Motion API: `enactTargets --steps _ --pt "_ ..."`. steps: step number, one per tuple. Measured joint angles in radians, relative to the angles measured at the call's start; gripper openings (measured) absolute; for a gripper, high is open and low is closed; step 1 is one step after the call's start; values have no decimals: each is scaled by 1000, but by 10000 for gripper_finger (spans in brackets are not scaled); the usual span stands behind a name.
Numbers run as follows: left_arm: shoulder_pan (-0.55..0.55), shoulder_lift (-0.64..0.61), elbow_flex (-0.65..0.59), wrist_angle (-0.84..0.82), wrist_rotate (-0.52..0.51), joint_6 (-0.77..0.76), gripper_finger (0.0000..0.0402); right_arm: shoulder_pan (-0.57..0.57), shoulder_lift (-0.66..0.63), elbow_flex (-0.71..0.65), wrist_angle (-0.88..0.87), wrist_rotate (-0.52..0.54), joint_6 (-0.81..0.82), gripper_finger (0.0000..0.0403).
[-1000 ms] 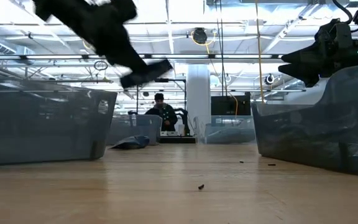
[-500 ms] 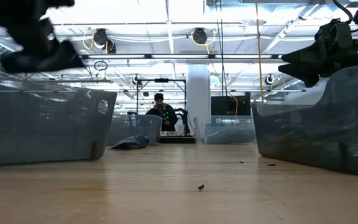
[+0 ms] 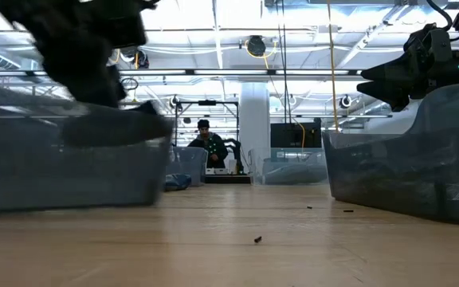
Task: Pick & Place Travel size toiletries
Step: Put the bottom blue shave cream into the top black bin
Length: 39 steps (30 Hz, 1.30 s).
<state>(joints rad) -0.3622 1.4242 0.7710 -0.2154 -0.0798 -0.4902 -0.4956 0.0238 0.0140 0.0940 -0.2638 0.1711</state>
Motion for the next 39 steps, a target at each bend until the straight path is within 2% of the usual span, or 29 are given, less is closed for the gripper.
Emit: enactTargets --steps 6,11,14,16,19,22,28,33,36,39 --pt "78 5 0 140 -127 116 0 0 0 0 0 0 0 216" --pt "125 1 1 260 -298 201 0 0 0 0 0 0 0 216" --pt "144 -20 1 285 -367 270 0 0 0 0 0 0 0 219" --pt "158 -41 1 288 -359 297 0 0 0 0 0 0 0 219" --pt "180 -49 1 305 -271 333 0 0 0 0 0 0 0 217" --pt "197 -50 1 314 -246 364 0 0 0 0 0 0 0 215" --pt "245 -50 1 274 -367 436 0 0 0 0 0 0 0 219" --pt "322 -79 1 278 -370 522 0 0 0 0 0 0 0 217" --pt "390 -129 0 232 -333 576 0 0 0 0 0 0 0 215" --pt "477 -197 1 216 -249 621 0 0 0 0 0 0 0 217"
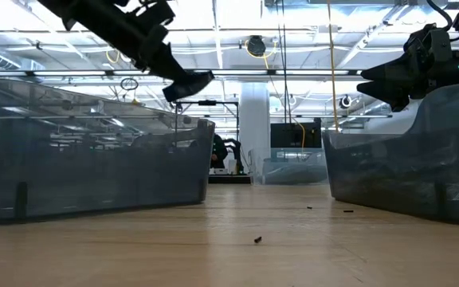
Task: Pick & Place Travel size toiletries
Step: Put the bottom blue shave cream into the top black bin
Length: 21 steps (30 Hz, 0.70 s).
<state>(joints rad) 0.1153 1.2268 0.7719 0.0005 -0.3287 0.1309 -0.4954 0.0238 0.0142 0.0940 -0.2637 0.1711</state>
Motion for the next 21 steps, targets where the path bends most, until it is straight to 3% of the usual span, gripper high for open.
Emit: enactTargets --steps 8,14,21 --pt "315 -170 4 -34 302 27 0 0 0 0 0 0 0 217" --pt "502 -177 106 -307 280 -63 0 0 0 0 0 0 0 216" --pt "527 -44 126 -381 280 -54 0 0 0 0 0 0 0 218"
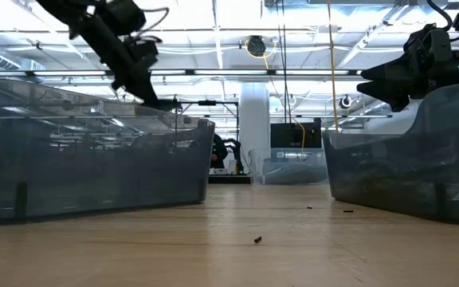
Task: Pick & Place Travel size toiletries
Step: Put the bottom blue shave cream into the top black bin
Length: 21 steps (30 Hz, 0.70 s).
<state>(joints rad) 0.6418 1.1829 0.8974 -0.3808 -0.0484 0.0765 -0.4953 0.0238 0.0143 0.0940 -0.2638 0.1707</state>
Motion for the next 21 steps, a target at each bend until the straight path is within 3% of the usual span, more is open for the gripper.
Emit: enactTargets --steps 21 --pt "-10 336 0 86 -6 -72 0 0 0 0 0 0 0 215"
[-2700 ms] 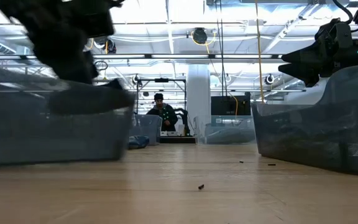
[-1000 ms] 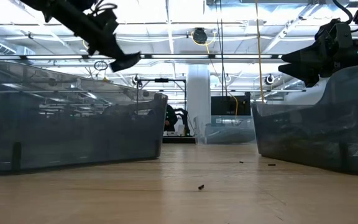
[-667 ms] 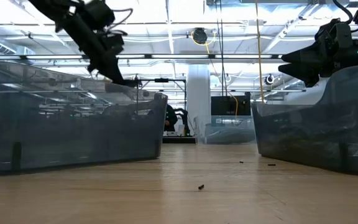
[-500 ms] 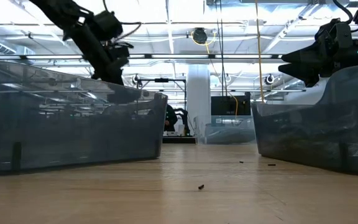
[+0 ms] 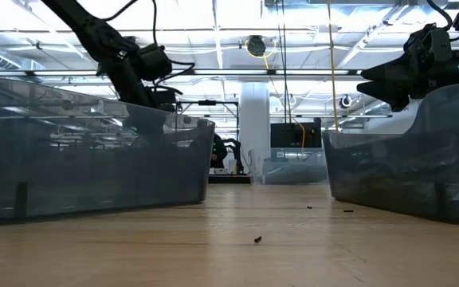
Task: Pick & Place Travel size toiletries
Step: Put the bottom blue shave cream into the top black bin
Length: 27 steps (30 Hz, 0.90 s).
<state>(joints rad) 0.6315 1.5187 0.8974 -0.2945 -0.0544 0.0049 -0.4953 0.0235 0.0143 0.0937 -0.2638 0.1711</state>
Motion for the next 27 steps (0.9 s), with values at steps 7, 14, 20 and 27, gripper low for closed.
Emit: enactTargets --steps 7,14,20,27 --pt "-11 15 0 10 0 -11 4 0 0 0 0 0 0 219" --pt "-28 15 0 9 1 -30 5 0 0 0 0 0 0 215" --pt "-37 15 0 5 0 -63 36 0 0 0 0 0 0 219" --pt "-52 15 0 4 -23 -56 126 0 0 0 0 0 0 217"
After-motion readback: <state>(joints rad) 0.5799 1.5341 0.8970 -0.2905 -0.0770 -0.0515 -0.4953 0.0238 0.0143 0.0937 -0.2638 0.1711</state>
